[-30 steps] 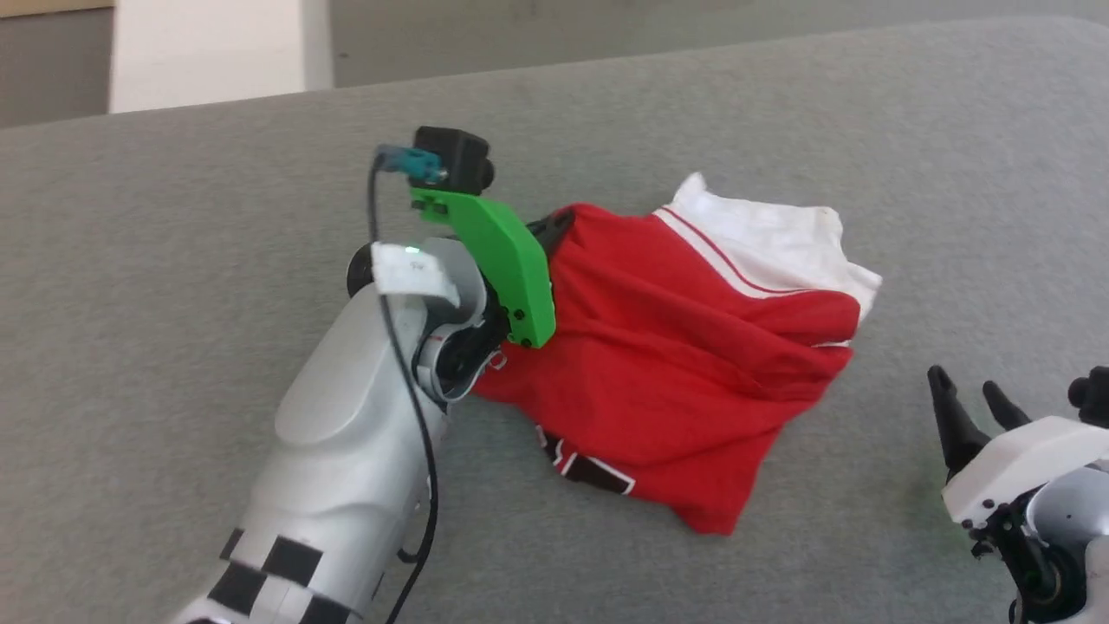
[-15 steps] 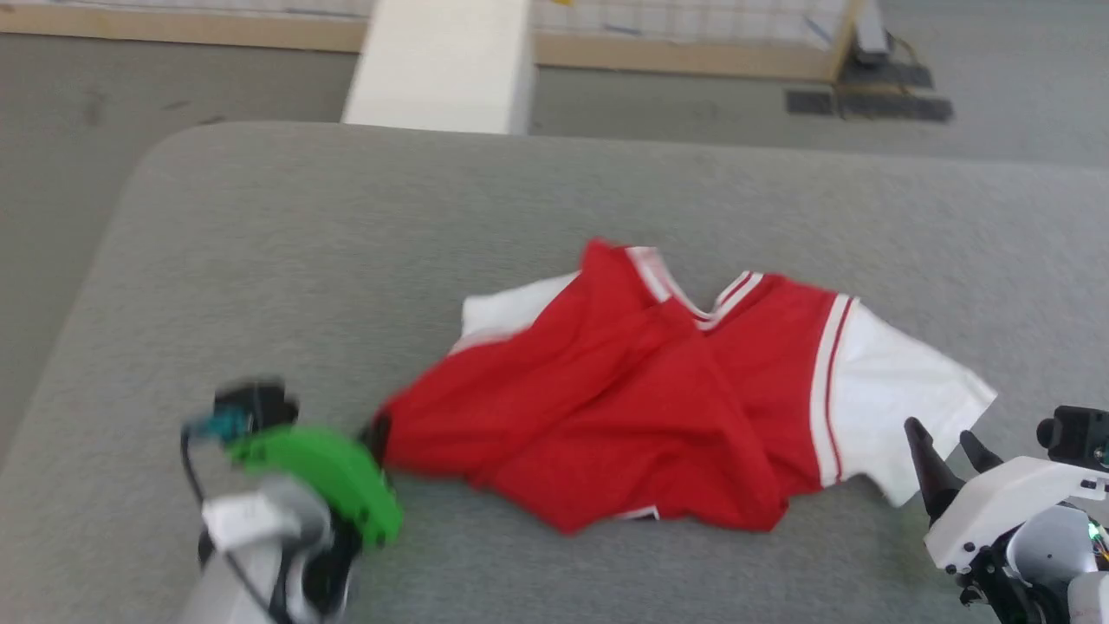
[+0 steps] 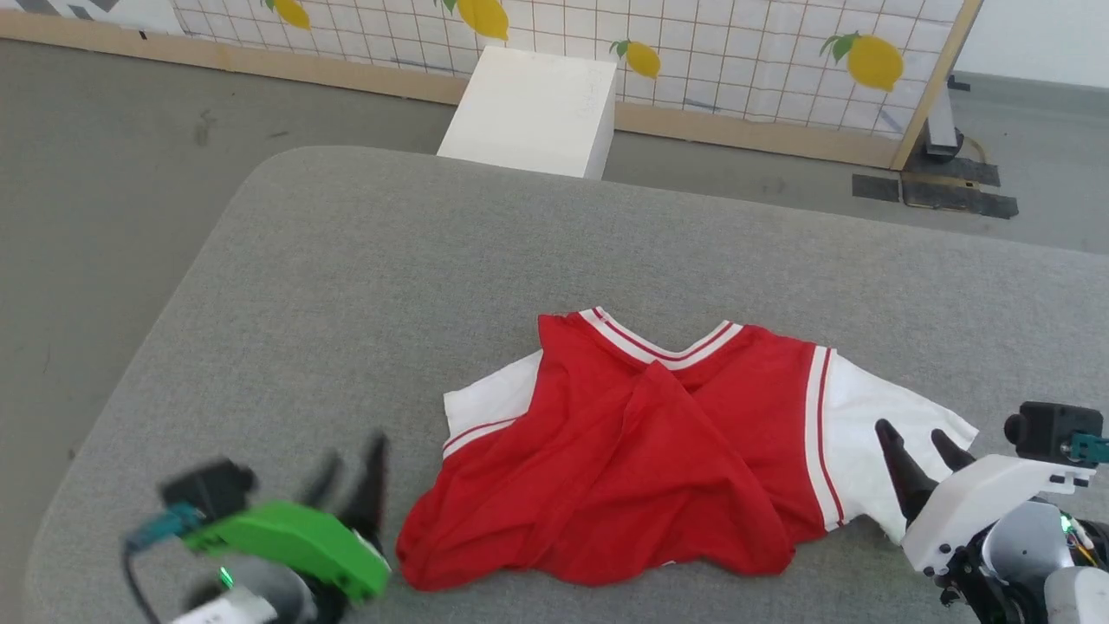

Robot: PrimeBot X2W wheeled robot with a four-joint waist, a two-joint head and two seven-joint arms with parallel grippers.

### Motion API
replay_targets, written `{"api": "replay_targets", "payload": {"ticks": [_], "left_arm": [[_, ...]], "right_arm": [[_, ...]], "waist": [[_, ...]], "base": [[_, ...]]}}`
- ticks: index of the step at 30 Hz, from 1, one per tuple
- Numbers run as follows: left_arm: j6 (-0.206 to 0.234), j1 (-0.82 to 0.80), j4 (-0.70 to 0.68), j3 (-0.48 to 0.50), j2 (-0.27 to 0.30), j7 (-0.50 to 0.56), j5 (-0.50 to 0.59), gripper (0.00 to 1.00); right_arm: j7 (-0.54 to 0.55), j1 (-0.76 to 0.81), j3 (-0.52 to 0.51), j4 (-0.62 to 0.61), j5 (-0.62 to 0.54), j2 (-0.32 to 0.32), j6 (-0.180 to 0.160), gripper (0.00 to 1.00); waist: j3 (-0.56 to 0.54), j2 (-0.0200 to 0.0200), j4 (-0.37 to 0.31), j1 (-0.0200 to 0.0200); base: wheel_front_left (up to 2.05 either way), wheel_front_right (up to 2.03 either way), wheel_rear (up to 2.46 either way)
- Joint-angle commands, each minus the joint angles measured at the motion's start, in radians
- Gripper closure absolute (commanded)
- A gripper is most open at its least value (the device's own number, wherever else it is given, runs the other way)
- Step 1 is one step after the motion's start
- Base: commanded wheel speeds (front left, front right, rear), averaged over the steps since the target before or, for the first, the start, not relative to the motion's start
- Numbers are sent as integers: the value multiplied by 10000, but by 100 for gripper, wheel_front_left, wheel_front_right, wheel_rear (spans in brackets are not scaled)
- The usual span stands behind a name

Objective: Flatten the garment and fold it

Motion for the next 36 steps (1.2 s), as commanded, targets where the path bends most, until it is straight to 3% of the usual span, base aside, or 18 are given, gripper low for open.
{"api": "replay_targets", "payload": {"ticks": [1, 6, 11, 14, 18, 21, 29, 30, 31, 36], "left_arm": [[-80, -453, -109, 130, 125, -481, 379, 0], [-405, -1347, -107, -52, 462, -2592, 2093, 0], [-847, -1719, -16, -444, 501, -3931, 3193, 0], [-986, -1792, 97, -471, 395, -4116, 3543, 0], [-1075, -1944, 313, -411, 176, -4178, 3829, 0], [-1181, -2126, 357, -322, -7, -4188, 3955, 0], [-1413, -2241, 523, -82, -340, -4193, 4280, 0], [-1428, -2232, 558, -60, -365, -4193, 4297, 0], [-1440, -2234, 596, -41, -395, -4193, 4323, 0], [-1496, -2332, 872, -84, -390, -4076, 4351, 0]], "right_arm": [[62, -51, -34, -82, -159, -12, -15, 0], [659, -782, -183, -365, -865, -12, -15, 0], [2315, -2293, -163, -306, -2300, -56, -15, 0], [3437, -3119, 464, 146, -2882, -497, -15, 0], [4791, -3827, 1749, 1031, -3540, -1553, -15, 0], [5222, -4176, 2358, 1554, -3488, -1989, -15, 0], [5629, -4123, 3538, 2263, -2634, -2408, -15, 0], [5604, -4125, 3525, 2274, -2523, -2419, -15, 55], [5481, -4142, 3463, 2228, -2400, -2409, -15, 100], [4840, -4185, 2634, 1764, -1951, -2258, -15, 100]], "waist": [[126, 0, -86, 0], [543, 0, -413, 0], [1214, 0, -768, 0], [1638, 0, -863, 0], [2078, 0, -840, 0], [2384, 0, -749, 0], [2701, 0, -644, 0], [2708, 0, -658, 0], [2708, 0, -675, 0], [2542, 0, -791, 0]], "base": [[0, 0, 0], [0, 0, 0], [0, 0, 0], [0, 0, 0], [0, 0, 0], [0, 0, 0], [0, 0, 0], [0, 0, 0], [0, 0, 0], [0, 0, 0]]}}
